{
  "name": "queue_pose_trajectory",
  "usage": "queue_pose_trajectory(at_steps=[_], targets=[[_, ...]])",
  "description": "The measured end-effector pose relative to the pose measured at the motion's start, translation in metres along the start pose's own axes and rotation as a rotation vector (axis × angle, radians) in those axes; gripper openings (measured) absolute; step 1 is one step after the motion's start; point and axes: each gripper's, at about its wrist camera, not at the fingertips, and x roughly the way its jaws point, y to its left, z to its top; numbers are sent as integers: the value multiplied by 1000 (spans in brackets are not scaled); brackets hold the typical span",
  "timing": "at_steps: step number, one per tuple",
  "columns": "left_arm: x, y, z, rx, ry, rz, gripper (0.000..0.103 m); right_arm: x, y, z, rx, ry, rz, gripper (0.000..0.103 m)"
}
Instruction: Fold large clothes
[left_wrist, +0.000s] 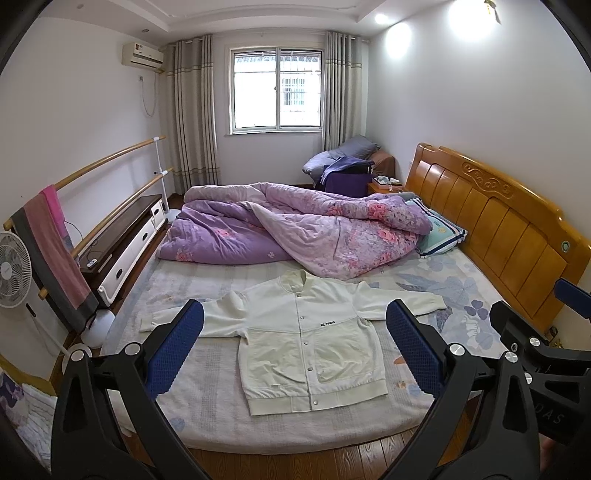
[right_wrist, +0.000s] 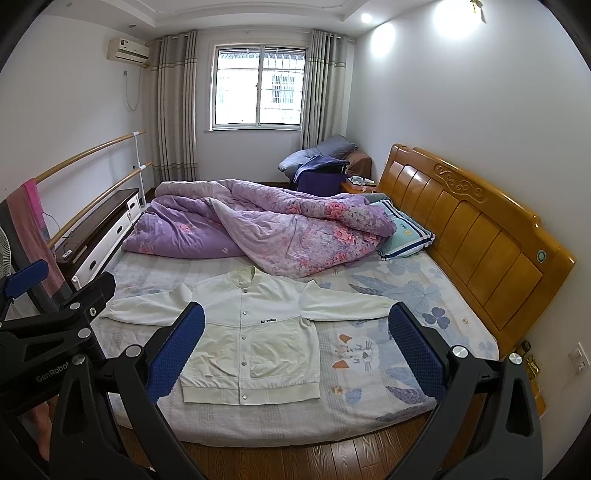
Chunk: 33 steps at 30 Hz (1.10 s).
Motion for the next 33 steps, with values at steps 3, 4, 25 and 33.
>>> queue_pose_trajectory(at_steps=[3,4,25,33], targets=[[0,0,0,-1,-1,0,98,0,0,1,1,1,-1,96],[0,0,1,-1,0,0,98,0,0,1,0,0,-1,96],[-2,3,0,0,-6,-4,98,-3,2,-3,4,3,-3,96],[-4,4,0,-1,-4,-5,98,-2,0,-4,8,5,-7,96]])
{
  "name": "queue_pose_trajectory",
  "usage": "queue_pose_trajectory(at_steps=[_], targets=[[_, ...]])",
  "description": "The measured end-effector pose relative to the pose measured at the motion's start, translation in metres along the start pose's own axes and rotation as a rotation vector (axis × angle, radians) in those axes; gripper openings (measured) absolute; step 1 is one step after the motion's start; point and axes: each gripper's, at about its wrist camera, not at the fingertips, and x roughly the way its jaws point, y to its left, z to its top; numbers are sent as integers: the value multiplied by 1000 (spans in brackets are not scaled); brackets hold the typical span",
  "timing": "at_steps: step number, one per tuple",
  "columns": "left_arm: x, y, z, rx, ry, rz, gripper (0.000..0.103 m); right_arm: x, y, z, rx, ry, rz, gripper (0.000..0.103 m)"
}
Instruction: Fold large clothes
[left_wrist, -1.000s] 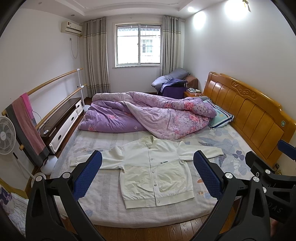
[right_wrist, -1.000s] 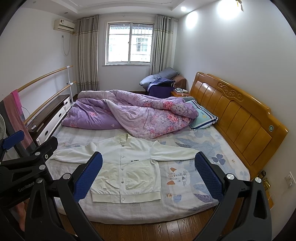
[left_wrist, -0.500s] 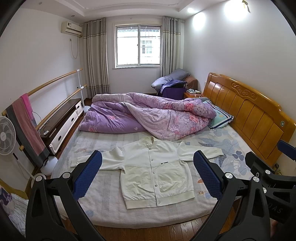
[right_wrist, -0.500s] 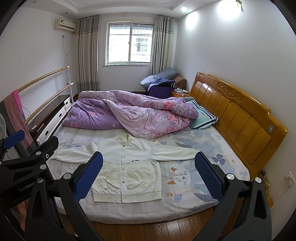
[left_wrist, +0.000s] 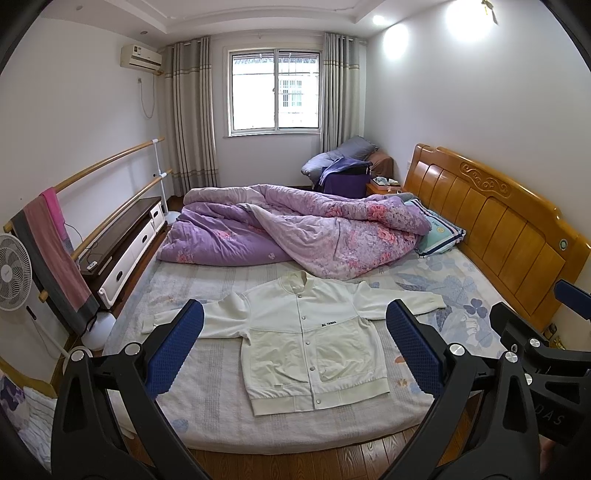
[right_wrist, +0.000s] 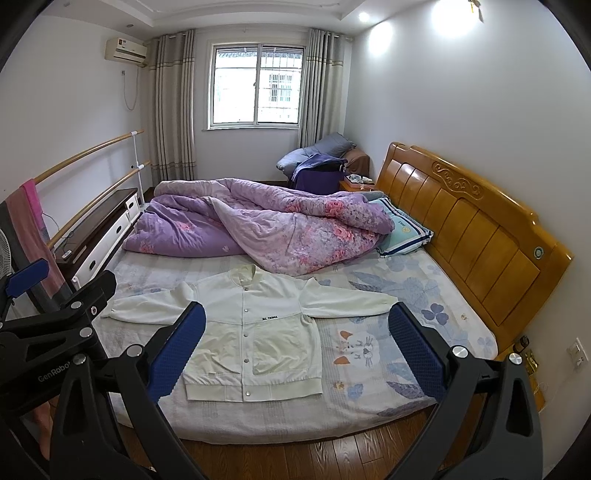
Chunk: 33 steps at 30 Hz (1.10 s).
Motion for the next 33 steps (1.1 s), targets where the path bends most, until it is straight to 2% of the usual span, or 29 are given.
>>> queue_pose_trajectory(at_steps=[23,33], targets=[[1,-1,-3,0,3,-1,98,4,3,-3,-2,7,-3,96],[14,26,-2,-11,24,4,98,19,28,0,-12,26,4,96]])
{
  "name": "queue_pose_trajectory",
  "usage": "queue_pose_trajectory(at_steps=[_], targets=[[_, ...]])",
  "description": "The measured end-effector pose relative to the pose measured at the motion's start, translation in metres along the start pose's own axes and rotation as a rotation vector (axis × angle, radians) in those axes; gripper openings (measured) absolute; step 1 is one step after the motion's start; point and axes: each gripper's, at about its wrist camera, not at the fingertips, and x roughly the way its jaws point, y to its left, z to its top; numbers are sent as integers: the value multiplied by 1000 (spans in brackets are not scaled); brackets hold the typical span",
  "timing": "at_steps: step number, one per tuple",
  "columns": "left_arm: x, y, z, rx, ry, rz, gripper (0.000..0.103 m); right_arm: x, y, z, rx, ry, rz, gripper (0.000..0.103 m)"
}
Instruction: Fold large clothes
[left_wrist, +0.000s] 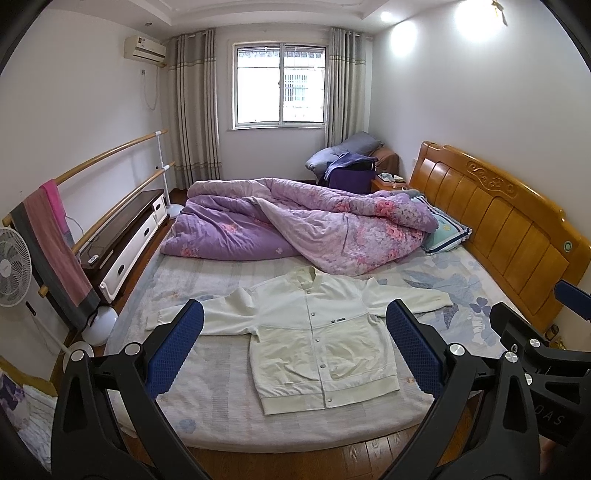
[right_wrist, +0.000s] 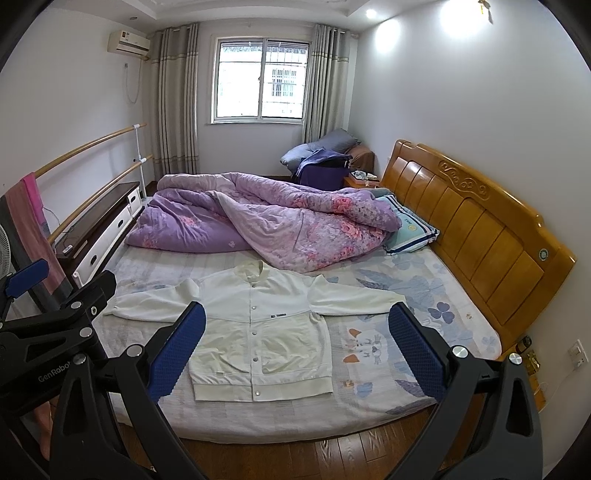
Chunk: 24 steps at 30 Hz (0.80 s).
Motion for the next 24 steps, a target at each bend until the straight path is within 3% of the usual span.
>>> queue_pose_trajectory(at_steps=[12,24], targets=[[31,31,7,-23,38,21,98,37,28,10,-25,28,18,96],[117,31,31,-45,95,92,98,129,32,39,-59,71,99,96]])
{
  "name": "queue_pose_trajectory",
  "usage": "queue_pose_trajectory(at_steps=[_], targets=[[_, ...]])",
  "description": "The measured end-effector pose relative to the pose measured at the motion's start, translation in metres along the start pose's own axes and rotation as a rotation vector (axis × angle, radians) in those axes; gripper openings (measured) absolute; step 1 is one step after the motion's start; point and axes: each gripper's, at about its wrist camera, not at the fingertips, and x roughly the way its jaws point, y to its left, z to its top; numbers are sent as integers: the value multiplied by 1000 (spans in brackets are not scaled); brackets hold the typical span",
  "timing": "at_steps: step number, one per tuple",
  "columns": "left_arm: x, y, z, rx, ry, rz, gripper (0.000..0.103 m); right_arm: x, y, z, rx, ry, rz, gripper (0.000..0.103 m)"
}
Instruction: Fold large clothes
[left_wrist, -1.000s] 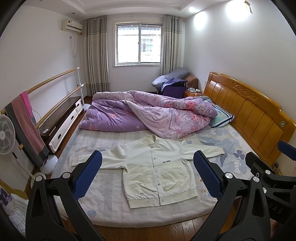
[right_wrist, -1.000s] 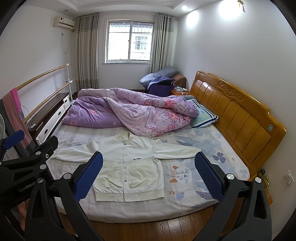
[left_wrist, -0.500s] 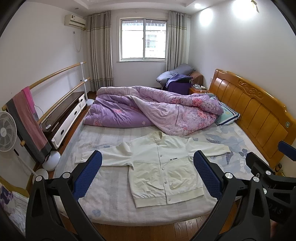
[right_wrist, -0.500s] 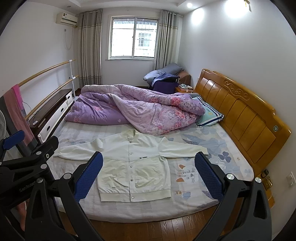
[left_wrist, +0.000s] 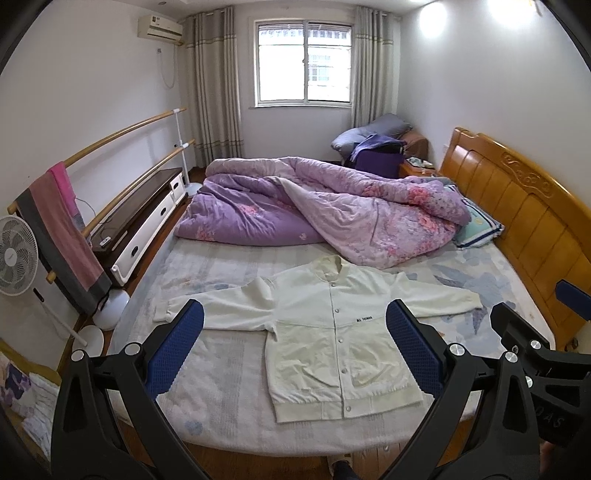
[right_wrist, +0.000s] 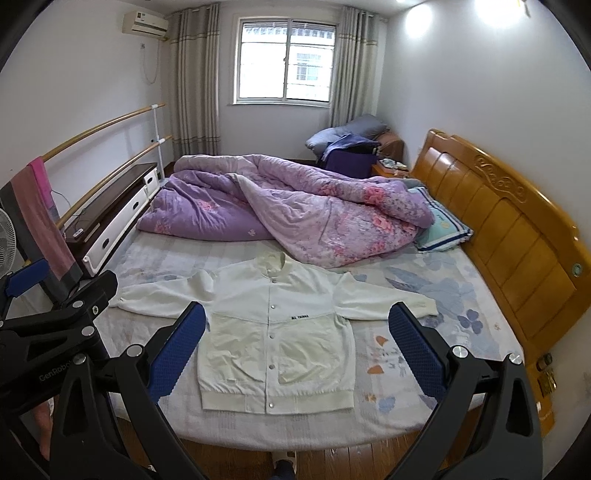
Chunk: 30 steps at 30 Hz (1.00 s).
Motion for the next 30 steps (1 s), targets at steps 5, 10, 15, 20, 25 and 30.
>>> queue_pose_trajectory(at_steps=[5,10,15,20,25,30], targets=[[54,-19,34,-1,45,34,98,52,-15,29,-17,26,34,96],[115,-40,63,-6,88,79,98,115,-28,58,-39,75,76,96],[169,-43,78,-25,144,115,98,169,-28,76,-77,119,115,96],[219,-29,77,-42,212,166,98,222,-7,81,-118,192,160,96],[264,6,61,-80,296,192,98,272,29,76,-170,263,169,96],[319,53,36,-152,396,137,98,321,66,58,-206,351,156,96]])
